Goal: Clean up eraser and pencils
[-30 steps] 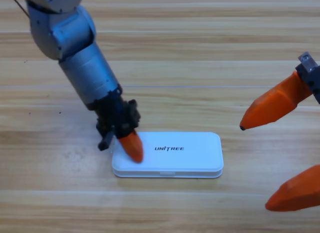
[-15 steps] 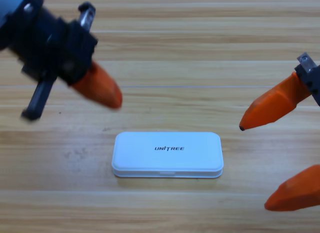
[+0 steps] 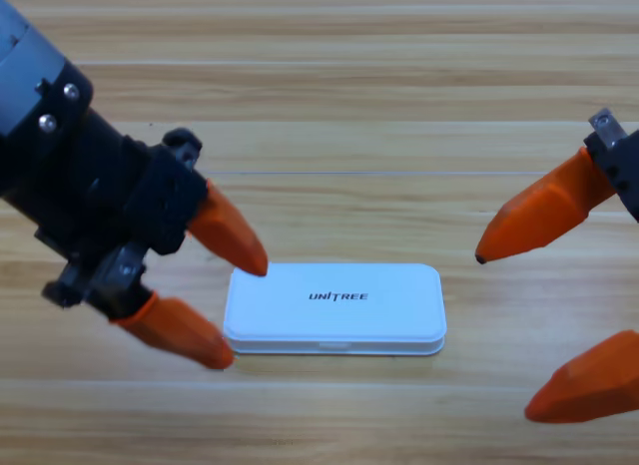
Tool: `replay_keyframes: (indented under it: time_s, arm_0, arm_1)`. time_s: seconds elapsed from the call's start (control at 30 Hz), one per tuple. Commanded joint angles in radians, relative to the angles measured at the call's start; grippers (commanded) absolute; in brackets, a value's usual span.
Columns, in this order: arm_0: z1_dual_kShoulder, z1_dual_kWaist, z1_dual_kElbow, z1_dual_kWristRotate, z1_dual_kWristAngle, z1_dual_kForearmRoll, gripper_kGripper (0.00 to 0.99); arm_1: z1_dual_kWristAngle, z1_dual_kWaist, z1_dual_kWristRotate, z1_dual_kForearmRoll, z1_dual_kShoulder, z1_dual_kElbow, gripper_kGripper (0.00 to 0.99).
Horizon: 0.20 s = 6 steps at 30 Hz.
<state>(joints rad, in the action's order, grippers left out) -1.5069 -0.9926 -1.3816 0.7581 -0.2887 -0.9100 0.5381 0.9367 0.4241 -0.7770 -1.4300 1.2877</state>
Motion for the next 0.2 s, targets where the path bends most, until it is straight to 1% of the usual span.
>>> replay_keyframes:
  time_s: [0.03, 0.2]
  arm_0:
    - [-0.010, -0.023, 0.030, -0.026, 0.005, -0.007, 0.990]
    - [-0.026, -0.023, 0.030, -0.072, 0.014, 0.003, 0.990]
  arm_1:
    - [0.016, 0.019, -0.010, 0.016, -0.047, -0.008, 0.988]
    - [0.016, 0.019, -0.011, 0.016, -0.049, -0.008, 0.988]
